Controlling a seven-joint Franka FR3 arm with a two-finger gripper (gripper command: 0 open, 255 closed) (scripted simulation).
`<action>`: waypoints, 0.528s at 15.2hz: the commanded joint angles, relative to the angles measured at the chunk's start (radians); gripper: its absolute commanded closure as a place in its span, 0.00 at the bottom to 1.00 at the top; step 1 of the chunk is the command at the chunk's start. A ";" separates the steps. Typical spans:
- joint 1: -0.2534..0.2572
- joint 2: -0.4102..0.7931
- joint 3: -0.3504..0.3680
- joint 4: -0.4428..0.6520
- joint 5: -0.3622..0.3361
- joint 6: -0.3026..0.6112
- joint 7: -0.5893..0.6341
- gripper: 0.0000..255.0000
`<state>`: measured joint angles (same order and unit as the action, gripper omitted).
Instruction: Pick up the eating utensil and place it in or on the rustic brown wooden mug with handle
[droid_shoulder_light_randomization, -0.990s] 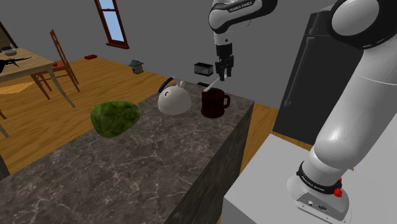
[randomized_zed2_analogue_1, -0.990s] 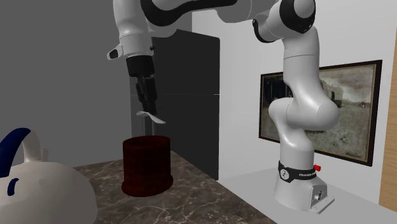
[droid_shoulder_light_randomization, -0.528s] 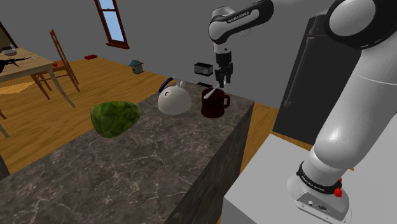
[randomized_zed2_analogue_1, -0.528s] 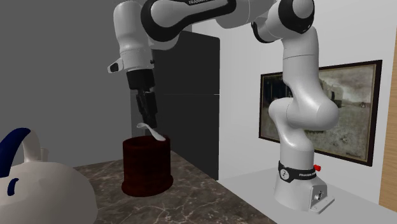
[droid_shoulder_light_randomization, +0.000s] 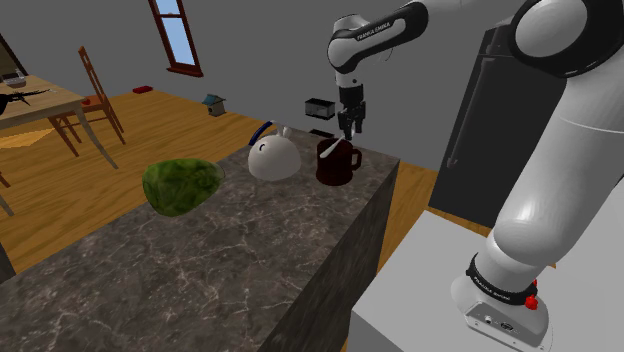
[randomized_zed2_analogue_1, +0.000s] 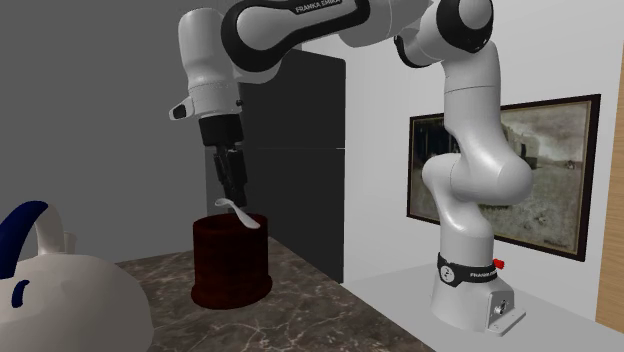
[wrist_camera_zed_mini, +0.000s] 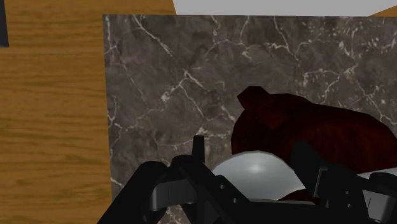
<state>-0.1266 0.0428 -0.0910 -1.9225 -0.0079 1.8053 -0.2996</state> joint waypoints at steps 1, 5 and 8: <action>0.000 0.000 0.000 0.000 0.000 0.000 0.000 1.00; 0.000 0.000 0.000 0.000 0.000 0.000 0.000 0.00; 0.000 0.000 0.000 0.033 0.000 -0.033 0.000 0.00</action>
<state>-0.1267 0.0408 -0.0911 -1.9103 -0.0081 1.7914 -0.2999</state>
